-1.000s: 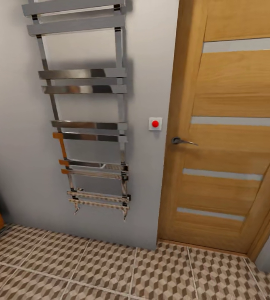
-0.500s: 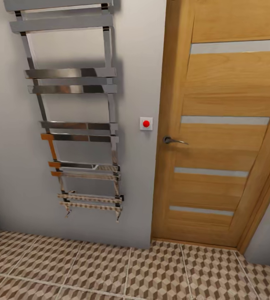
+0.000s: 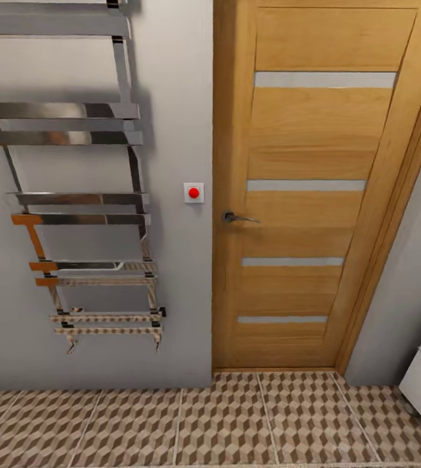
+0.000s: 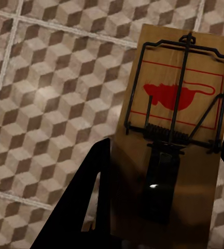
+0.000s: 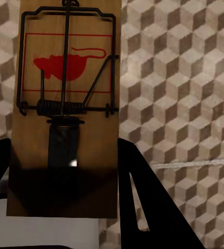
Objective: Take the four mousetraps from the cabinet in the bathroom and place them on the bathroom floor. Make sure all four end up on the same floor surface, and ensure that at least two of them are either under or directly next to the same bathroom sink.
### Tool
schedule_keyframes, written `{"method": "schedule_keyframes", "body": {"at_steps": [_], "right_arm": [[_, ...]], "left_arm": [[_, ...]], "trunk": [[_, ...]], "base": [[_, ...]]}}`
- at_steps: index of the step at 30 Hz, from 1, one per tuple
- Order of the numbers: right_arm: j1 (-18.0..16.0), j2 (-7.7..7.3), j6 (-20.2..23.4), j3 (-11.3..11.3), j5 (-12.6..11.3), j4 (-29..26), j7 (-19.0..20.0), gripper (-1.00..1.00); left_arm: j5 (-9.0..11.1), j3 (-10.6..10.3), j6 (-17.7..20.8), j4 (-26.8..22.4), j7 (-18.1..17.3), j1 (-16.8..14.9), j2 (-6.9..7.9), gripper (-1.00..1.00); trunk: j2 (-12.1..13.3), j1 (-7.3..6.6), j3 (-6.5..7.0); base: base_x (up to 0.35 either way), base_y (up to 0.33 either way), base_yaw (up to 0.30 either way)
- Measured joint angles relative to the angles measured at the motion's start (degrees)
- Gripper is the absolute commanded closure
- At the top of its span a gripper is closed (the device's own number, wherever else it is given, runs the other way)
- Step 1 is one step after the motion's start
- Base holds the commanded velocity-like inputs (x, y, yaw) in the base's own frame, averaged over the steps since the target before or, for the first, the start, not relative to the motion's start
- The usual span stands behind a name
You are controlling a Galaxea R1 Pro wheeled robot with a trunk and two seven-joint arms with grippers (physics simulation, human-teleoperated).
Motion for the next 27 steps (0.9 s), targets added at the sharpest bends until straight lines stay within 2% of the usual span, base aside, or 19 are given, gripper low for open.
{"method": "schedule_keyframes", "body": {"at_steps": [27], "right_arm": [[0.0, 0.0, 0.0, 0.0, 0.0, 0.0, 0.0, 1.0]], "left_arm": [[0.07, 0.0, 0.09, -0.16, 0.05, 0.0, 0.19, 1.0]], "trunk": [[0.0, 0.0, 0.0]], "base": [[0.0, 0.0, -0.298]]}}
